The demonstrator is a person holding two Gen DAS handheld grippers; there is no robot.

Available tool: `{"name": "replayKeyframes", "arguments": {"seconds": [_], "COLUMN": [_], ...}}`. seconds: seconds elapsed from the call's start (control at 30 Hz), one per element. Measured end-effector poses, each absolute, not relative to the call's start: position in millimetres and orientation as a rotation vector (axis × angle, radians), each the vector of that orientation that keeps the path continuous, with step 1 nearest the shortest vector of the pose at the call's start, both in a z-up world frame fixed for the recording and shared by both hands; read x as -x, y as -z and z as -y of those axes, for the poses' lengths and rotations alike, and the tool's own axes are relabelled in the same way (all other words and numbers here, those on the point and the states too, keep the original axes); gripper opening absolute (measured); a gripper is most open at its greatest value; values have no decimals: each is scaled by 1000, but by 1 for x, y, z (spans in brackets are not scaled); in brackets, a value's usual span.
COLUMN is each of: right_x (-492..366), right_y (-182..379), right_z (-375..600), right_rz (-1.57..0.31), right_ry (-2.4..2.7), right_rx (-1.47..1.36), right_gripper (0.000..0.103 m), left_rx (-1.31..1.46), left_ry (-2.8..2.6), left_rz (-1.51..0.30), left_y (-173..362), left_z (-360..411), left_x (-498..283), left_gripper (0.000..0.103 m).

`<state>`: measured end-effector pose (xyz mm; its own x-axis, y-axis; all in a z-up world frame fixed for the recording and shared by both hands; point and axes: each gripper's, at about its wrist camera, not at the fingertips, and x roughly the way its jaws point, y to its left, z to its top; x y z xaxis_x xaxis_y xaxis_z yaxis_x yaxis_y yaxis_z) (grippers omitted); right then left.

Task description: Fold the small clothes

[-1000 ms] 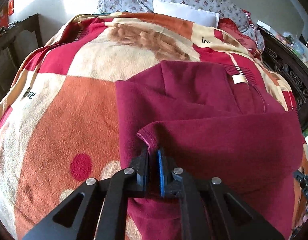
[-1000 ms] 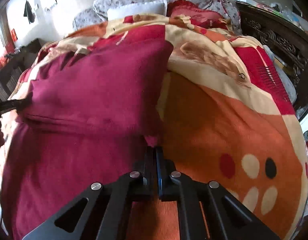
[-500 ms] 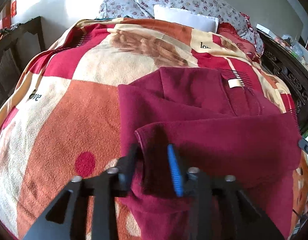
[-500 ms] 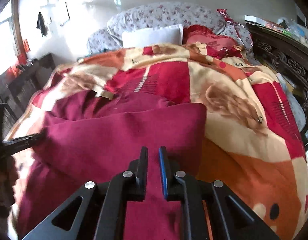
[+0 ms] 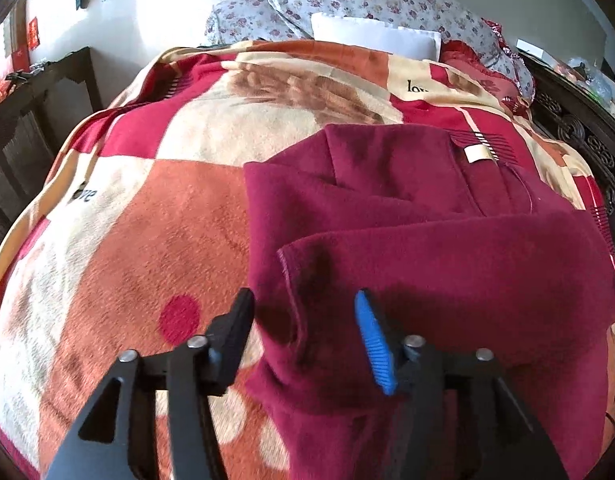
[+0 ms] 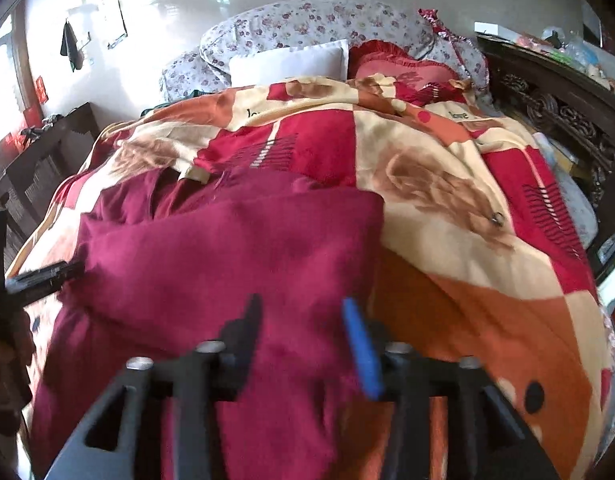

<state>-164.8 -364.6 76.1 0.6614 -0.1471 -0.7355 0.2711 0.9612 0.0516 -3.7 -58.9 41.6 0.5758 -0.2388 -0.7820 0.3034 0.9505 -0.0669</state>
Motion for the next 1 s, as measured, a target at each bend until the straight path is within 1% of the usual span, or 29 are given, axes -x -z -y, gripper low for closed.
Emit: {"name": "replayKeyframes", "arguments": {"seconds": [0.2, 0.33, 0.4, 0.47, 0.57, 0.63, 0.8, 0.93, 0.97, 1.0], "right_x": [154, 162, 176, 191, 216, 232, 275, 292, 293, 296], "right_y": [-44, -53, -63, -68, -71, -66, -52, -30, -25, -21], "right_z": [372, 373, 366, 361, 354, 347, 340, 328, 324, 315], "right_rz": [-872, -854, -847, -847, -864, -897, -928, -963, -971, -975], "right_ry": [289, 296, 276, 253, 217, 188, 156, 97, 94, 82], "right_rx": [-149, -200, -196, -212, -236, -251, -294, -342, -331, -287], "right_gripper": [55, 55, 56, 56, 58, 62, 63, 64, 55, 38], "left_rx": [-100, -100, -100, -110, -116, -115, -78, -60, -57, -47], "left_ry": [303, 302, 306, 309, 320, 330, 351, 371, 373, 377], "left_rz": [-886, -890, -884, -882, -892, -911, -942, -968, -972, -980], "left_y": [-43, -43, -46, -48, -48, -47, -46, -46, -45, -45], "left_z": [56, 53, 49, 47, 42, 37, 12, -11, -15, -21], "left_x": [18, 27, 35, 43, 58, 70, 106, 137, 142, 149], "left_gripper": [56, 56, 57, 61, 62, 63, 72, 73, 73, 73]}}
